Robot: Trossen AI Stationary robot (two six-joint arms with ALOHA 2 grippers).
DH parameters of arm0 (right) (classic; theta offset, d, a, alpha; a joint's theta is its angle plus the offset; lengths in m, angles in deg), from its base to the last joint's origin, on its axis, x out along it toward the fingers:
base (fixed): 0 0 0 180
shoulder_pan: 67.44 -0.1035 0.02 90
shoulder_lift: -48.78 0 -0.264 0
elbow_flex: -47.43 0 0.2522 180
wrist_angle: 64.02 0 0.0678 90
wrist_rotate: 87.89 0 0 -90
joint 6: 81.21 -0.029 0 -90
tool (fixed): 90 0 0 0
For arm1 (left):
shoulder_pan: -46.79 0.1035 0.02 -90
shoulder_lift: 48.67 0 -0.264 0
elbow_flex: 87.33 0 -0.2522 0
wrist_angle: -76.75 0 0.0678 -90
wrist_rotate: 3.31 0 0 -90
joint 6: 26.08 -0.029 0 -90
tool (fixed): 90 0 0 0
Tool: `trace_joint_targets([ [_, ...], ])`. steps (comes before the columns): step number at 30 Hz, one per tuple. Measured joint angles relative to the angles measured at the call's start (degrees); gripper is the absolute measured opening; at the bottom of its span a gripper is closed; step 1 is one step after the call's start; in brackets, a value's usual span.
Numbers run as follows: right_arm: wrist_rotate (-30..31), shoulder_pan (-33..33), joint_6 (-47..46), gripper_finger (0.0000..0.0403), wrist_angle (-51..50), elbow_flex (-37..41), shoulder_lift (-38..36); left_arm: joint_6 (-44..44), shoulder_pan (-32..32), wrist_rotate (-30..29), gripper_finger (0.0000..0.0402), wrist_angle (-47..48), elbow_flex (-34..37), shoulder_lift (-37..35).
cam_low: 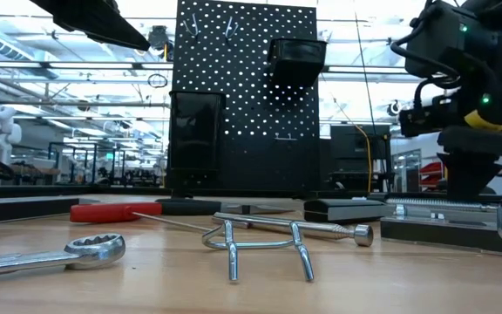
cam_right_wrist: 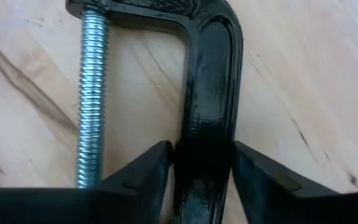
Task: Hang tools onto peg board
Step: Hang the clamp on the pegboard
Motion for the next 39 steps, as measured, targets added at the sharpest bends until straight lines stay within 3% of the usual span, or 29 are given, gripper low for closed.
trace_joint_targets([
  [3,-0.25,0.02,-0.07,0.0116,0.23,0.0,-0.02,0.01,0.0,0.0,0.0121,0.0,0.0,0.0],
  [11,1.45,-0.07,1.12,0.0115,0.42,0.13,0.04,0.06,0.0,0.0,0.0121,0.0,0.0,0.0],
  [26,12.04,-4.68,1.91,0.0115,-0.43,-0.4,-2.86,0.08,0.0,0.01,0.0121,0.0,0.0,0.0],
  [30,15.69,-5.44,2.71,0.0115,-1.08,-4.21,-3.98,0.06,0.0,0.0,0.0121,-0.02,0.0,0.0],
  [39,17.69,-7.71,10.47,0.0115,-5.26,-15.71,-3.85,0.08,0.0,0.0,0.0121,-0.04,0.0,0.0],
])
